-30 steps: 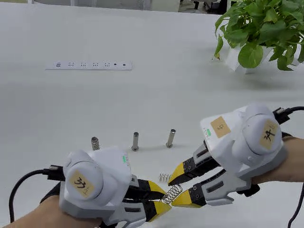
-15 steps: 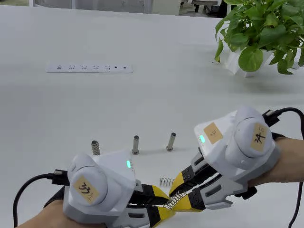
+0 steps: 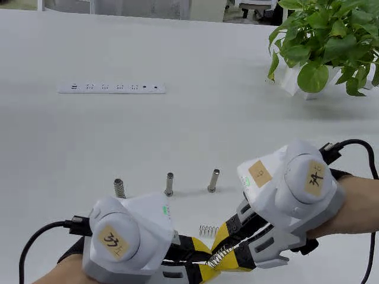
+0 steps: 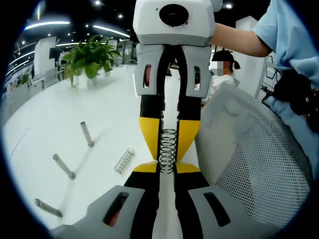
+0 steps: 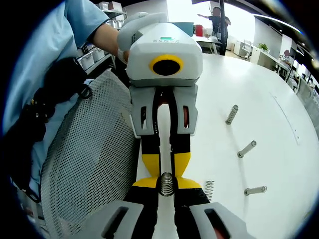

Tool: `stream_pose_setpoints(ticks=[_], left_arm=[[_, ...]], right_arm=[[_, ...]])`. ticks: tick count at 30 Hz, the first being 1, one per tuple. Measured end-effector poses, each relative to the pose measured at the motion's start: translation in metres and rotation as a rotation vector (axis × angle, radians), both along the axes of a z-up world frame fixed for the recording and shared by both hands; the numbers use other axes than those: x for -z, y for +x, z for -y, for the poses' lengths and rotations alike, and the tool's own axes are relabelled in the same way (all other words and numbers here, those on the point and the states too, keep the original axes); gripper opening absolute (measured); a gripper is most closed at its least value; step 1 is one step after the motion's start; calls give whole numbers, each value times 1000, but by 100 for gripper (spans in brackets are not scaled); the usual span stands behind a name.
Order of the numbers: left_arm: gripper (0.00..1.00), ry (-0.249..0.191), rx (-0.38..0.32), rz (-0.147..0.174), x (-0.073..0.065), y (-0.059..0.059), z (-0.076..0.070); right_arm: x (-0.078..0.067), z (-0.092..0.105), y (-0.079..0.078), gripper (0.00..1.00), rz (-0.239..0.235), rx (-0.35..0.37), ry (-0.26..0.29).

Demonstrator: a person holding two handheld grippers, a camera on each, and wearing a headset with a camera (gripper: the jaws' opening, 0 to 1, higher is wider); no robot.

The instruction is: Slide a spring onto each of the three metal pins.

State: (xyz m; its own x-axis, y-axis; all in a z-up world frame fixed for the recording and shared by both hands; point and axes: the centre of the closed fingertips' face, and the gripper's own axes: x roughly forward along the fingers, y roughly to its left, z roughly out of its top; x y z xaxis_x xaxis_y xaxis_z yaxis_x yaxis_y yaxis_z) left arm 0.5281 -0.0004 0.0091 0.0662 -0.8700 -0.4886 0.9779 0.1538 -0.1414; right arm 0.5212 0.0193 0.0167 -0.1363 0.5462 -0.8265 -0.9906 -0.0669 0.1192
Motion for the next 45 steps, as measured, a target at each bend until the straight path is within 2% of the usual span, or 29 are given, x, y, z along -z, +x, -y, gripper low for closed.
stream_pose_setpoints(ticks=[12, 18, 25, 28, 32, 35, 40, 42, 45], left_arm=[[7, -5, -16, -10, 0, 1, 0], [9, -25, -46, -12, -1, 4, -3], [29, -60, -149, -14, -2, 14, -12], [41, -57, -209, 8, 0, 22, -21], [56, -55, -301, 18, 3, 31, -35], [61, -59, -347, 25, 3, 36, -44], [74, -37, -439, 43, 2, 46, -61], [77, -37, -460, 38, 1, 47, -68], [79, -18, -482, 47, 3, 48, -77]], right_arm=[[-1, -1, 1, 7, -4, -5, -5], [-2, -2, 3, 7, 2, -8, -5], [-2, -3, 6, 7, 13, -12, -11], [-1, -2, 8, 8, 19, -12, -20], [-2, 0, 11, 8, 28, -9, -25], [-1, 2, 11, 8, 29, -12, -31], [-1, 5, 14, 8, 46, -20, -50], [0, 8, 19, 8, 73, -22, -62], [0, 10, 21, 8, 83, -22, -69]])
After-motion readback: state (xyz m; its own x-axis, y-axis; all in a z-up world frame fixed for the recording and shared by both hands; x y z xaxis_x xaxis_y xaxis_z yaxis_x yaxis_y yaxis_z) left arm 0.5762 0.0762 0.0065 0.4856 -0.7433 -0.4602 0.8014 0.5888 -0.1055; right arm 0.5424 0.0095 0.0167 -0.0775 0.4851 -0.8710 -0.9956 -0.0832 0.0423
